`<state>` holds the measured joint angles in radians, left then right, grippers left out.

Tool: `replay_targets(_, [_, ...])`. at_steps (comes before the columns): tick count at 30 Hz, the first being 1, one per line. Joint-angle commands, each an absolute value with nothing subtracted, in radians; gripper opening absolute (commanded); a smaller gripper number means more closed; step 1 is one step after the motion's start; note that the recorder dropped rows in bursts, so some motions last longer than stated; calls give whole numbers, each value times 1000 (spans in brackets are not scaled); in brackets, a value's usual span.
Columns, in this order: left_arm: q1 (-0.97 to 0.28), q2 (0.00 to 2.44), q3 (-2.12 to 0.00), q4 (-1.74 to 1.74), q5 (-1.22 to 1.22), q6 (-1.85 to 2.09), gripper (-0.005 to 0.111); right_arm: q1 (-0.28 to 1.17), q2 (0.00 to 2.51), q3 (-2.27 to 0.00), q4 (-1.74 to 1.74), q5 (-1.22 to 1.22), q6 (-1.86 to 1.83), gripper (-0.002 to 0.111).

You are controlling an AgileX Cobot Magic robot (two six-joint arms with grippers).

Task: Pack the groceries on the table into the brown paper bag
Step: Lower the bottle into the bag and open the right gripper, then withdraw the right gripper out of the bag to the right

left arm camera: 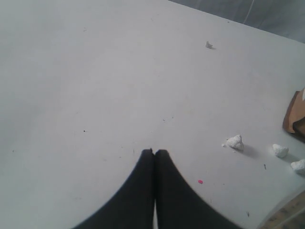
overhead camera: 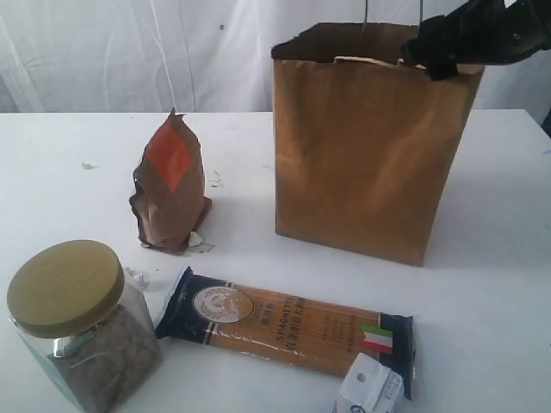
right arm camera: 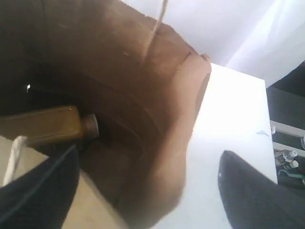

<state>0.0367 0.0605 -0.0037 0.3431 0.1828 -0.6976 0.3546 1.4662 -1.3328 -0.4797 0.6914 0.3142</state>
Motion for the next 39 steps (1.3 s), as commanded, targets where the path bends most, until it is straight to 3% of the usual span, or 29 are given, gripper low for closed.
replay_targets(1, [33,55,0,344,178,-699,0,348,1418,-1339,-486,672,317,74])
replay_targets(7, [33,55,0,344,178,-699,0,348,1329,-1339,-486,664,317,74])
replay_targets(23, [33,55,0,344,178,-699,0,348,1311,-1339,-476,1221,344,74])
replay_targets(39, [33,55,0,344,178,-699,0,348,1309,-1082,-404,1221,338,74])
